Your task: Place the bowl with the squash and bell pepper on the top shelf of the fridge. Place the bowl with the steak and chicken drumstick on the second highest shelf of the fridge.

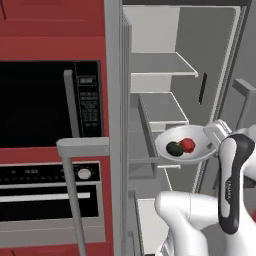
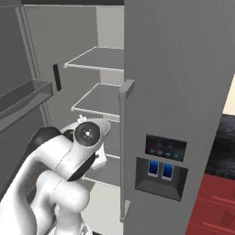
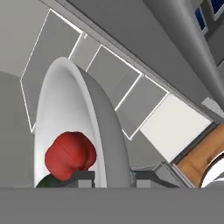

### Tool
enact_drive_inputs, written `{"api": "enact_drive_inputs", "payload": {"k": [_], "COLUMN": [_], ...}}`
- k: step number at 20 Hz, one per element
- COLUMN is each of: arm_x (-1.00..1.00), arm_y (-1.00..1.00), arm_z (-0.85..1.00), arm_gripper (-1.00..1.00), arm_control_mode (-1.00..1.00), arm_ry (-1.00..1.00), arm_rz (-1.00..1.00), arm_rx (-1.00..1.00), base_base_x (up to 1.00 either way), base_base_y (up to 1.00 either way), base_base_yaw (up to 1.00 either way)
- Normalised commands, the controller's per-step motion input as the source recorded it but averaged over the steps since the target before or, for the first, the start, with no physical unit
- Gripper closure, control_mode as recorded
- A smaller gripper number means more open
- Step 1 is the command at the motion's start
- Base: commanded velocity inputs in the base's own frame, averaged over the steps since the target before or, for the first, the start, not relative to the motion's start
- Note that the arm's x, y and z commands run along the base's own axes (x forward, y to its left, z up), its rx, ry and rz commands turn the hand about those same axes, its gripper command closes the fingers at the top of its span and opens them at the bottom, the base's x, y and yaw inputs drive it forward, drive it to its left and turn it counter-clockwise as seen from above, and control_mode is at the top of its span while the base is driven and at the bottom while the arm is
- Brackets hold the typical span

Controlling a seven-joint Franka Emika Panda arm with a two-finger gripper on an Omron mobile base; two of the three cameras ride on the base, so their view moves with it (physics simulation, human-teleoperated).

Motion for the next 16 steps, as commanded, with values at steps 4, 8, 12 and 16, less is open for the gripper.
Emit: {"api": "enact_drive_inputs", "payload": {"k": [4,8,12,16], "arm_x": [-0.70,-0.70,-0.19,0.00], "arm_y": [0.07,0.01,0.26,0.71], "arm_z": [0.86,1.00,1.00,1.00], "arm_gripper": [1.00,1.00,1.00,1.00], "arm_control_mode": [-1.00,-1.00,-1.00,-1.00], "arm_ry": [0.00,-0.12,-0.32,-0.35], "arm_rz": [-0.35,-0.37,-0.17,-0.05], "arm_rx": [0.02,0.00,0.06,0.09], "base_base_x": [0.00,0.00,0.00,0.00], "base_base_y": [0.00,0.00,0.00,0.00], "base_base_yaw": [0.00,0.00,0.00,0.00]}}
